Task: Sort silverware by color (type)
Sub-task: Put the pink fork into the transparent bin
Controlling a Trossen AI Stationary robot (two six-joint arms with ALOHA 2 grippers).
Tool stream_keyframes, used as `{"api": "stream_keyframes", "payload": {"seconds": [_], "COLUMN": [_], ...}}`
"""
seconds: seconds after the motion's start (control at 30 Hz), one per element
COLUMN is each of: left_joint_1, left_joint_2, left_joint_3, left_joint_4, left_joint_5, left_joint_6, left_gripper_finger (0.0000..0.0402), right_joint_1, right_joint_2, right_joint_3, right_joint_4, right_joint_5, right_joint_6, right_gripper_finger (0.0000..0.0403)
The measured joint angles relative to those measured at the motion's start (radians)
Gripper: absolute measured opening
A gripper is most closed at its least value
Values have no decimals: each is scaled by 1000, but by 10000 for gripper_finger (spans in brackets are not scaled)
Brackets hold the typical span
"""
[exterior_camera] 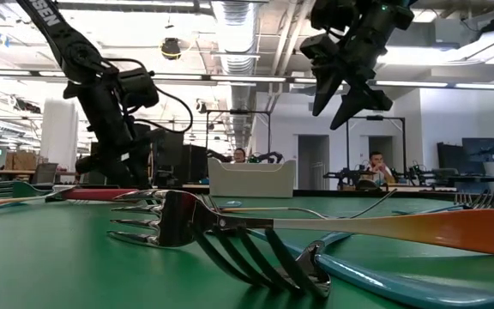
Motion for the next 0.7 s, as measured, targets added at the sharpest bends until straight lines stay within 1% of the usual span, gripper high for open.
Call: {"api": "stream_keyframes", "payload": {"seconds": [0.13,0.3,0.43,0.57,0.63,0.7], "left_joint_1": [0,4,4,4,5,4], "left_joint_2": [-23,-28,-28,-7,21,47], "left_joint_3": [17,62,73,73,73,73], "left_joint_4": [-26,-29,-17,13,30,53], "left_joint_5": [11,17,5,-42,-44,-21], "left_joint_6": [-42,-58,-100,-93,-86,-90], "left_gripper_finger": [135,135,135,135,135,135], "right_joint_1": [0,11,45,88,94,92], "right_joint_2": [-17,-94,-153,-159,-155,-151], "right_joint_3": [0,0,0,0,0,0], "right_joint_4": [-13,-72,-193,-335,-354,-347], "right_joint_5": [-8,-24,2,52,72,77], "right_joint_6": [22,59,97,133,145,148], "right_gripper_finger": [226,226,226,226,226,226]}}
